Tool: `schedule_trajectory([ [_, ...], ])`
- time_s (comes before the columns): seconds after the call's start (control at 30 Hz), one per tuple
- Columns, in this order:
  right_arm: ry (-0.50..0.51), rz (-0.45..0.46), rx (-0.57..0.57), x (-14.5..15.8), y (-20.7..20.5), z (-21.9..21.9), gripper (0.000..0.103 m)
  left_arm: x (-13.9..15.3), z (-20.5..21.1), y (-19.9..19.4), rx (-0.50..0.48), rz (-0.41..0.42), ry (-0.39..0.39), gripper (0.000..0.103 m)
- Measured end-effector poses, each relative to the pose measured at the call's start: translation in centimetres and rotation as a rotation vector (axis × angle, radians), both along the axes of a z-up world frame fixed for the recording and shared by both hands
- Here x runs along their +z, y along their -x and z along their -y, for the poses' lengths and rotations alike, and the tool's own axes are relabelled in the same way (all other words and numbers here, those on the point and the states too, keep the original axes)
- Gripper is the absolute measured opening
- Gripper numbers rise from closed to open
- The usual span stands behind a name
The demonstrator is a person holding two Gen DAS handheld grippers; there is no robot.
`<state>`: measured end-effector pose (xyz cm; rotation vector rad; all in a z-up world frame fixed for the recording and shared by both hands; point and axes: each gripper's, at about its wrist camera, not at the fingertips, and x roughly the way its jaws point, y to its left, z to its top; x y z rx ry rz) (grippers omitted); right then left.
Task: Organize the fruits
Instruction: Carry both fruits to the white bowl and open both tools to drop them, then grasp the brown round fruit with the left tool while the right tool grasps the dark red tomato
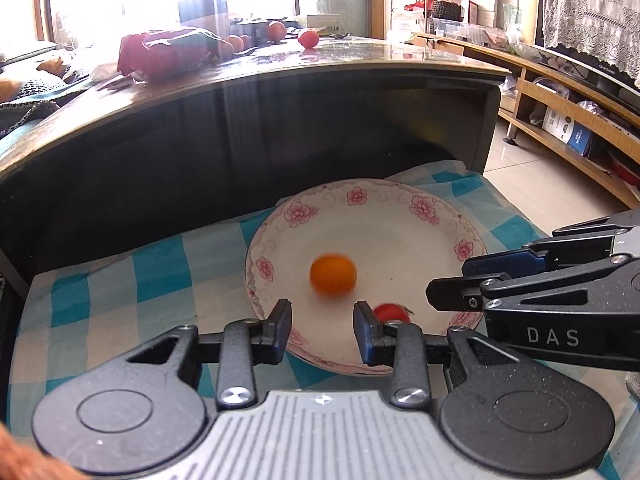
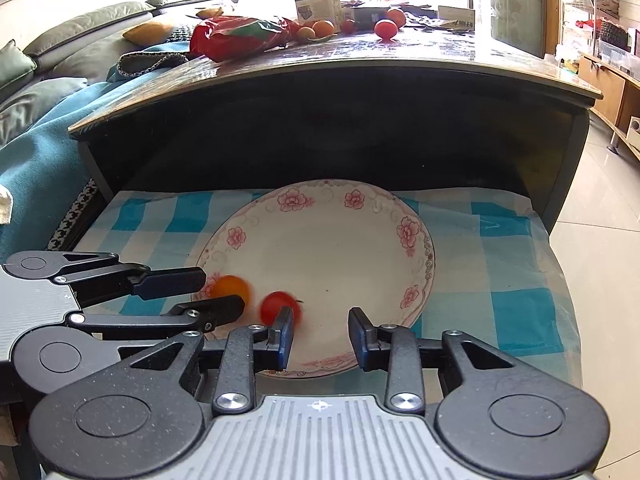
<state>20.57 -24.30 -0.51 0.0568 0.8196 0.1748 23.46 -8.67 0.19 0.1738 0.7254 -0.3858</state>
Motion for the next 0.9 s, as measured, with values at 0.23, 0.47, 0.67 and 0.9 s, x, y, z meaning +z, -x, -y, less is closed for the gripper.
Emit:
schedule_trajectory([
  [0.23,-0.008,0.015,-0.013,1.0,0.9,0.3,0.027,1.5,-1.4,2.1,0.017,0.008,-0.013,0.043],
  [0.47,-0.020,0.027,-0.005,3.2,4.8,-0.1,0.032,3.9,-3.7,7.0,0.030,-0.013,-0.005,0.047],
  [0.67,-0.043,0.031,-0.001,5.3,10.2,-0.9,0.034,5.9,-5.5,12.5,0.040,-0.021,-0.007,0.048],
  [0.9,-0.052,0.024,0.008,6.0,14.4,-2.2,0.042,4.2,-6.0,14.3,-0.001,-0.058,-0.016,0.049],
])
